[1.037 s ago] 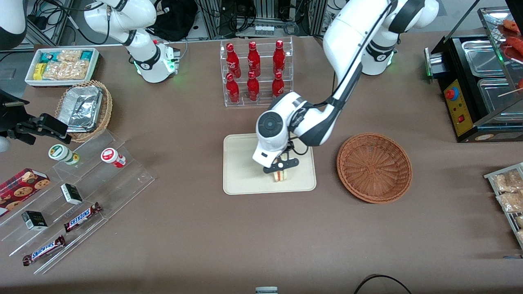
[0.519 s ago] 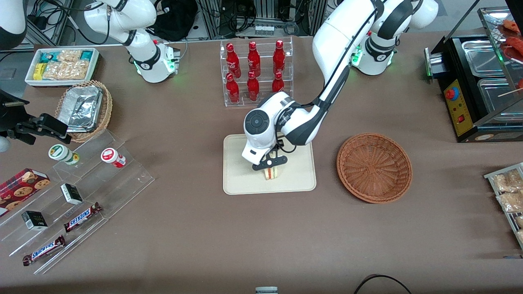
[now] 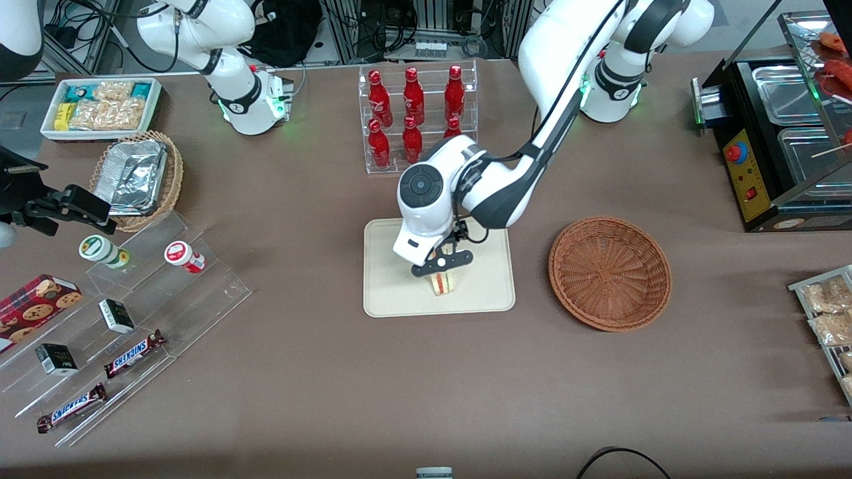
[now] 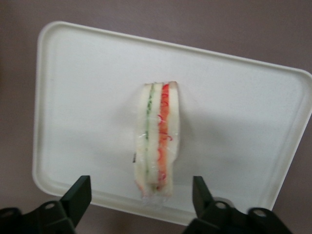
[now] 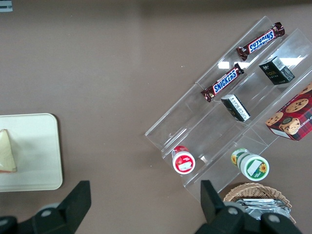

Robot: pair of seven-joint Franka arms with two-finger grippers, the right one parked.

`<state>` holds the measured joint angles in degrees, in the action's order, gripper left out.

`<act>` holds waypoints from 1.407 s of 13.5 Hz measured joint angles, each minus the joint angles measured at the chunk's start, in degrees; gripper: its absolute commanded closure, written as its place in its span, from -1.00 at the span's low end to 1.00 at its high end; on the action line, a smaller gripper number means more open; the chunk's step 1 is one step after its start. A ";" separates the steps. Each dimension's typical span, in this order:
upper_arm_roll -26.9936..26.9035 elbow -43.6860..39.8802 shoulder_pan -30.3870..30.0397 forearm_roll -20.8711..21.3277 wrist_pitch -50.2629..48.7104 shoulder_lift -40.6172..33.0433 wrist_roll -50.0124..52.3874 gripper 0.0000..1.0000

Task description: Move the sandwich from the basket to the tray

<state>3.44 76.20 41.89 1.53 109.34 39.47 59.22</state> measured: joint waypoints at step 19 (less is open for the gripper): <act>-3.47 26.41 -24.96 0.35 -9.56 -29.78 -36.24 -1.00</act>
<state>-0.04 102.60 16.93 1.89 99.78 9.69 22.98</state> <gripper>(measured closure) 0.000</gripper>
